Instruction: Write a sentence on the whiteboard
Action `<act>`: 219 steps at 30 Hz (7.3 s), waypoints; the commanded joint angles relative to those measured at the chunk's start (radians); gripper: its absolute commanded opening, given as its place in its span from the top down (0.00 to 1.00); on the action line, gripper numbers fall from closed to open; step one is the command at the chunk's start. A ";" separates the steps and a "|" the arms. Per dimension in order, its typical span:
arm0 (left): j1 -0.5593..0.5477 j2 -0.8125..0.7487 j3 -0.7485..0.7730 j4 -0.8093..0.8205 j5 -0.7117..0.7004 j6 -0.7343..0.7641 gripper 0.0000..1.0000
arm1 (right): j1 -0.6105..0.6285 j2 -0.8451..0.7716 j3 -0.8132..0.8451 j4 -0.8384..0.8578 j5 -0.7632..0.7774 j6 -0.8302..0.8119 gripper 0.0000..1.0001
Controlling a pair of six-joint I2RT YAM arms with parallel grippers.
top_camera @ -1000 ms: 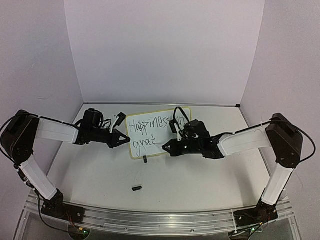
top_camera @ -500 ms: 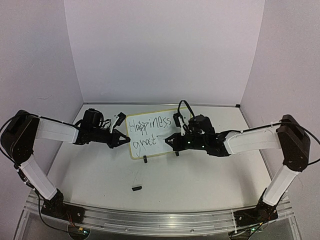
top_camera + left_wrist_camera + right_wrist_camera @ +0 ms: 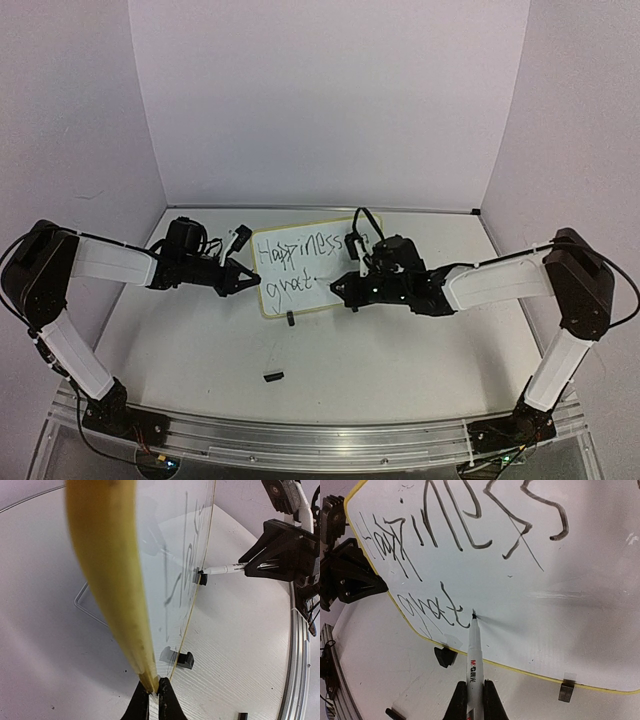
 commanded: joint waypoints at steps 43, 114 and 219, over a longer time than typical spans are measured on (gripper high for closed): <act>0.004 -0.003 0.031 -0.035 -0.085 0.032 1.00 | -0.006 0.002 0.056 0.022 0.025 -0.017 1.00; 0.004 -0.002 0.046 -0.065 -0.099 0.038 1.00 | -0.053 -0.023 -0.009 0.085 -0.045 -0.037 1.00; 0.004 -0.005 0.049 -0.069 -0.099 0.040 1.00 | -0.083 -0.082 -0.032 0.004 0.006 -0.049 1.00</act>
